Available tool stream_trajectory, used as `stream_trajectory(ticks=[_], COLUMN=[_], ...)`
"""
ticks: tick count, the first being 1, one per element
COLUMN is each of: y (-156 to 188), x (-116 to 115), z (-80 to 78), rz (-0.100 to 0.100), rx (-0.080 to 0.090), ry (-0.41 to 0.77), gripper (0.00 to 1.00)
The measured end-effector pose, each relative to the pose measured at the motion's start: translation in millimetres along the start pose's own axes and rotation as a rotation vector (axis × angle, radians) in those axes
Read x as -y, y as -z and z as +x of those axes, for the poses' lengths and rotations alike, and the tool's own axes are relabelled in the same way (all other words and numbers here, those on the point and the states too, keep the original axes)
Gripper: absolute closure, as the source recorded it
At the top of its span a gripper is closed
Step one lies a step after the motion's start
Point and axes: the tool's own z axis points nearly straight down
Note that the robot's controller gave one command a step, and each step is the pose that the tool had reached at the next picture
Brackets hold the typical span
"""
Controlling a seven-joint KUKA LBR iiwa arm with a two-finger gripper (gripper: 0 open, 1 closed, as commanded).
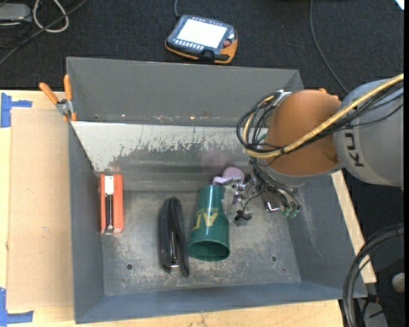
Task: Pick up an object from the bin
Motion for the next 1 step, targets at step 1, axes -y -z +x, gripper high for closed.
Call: stream_trajectory(ticks=[1], y=[-8.9], x=[13.8], z=[7.9], rz=[-0.003], rx=[-0.009], ry=[0.002], gripper=[1.00])
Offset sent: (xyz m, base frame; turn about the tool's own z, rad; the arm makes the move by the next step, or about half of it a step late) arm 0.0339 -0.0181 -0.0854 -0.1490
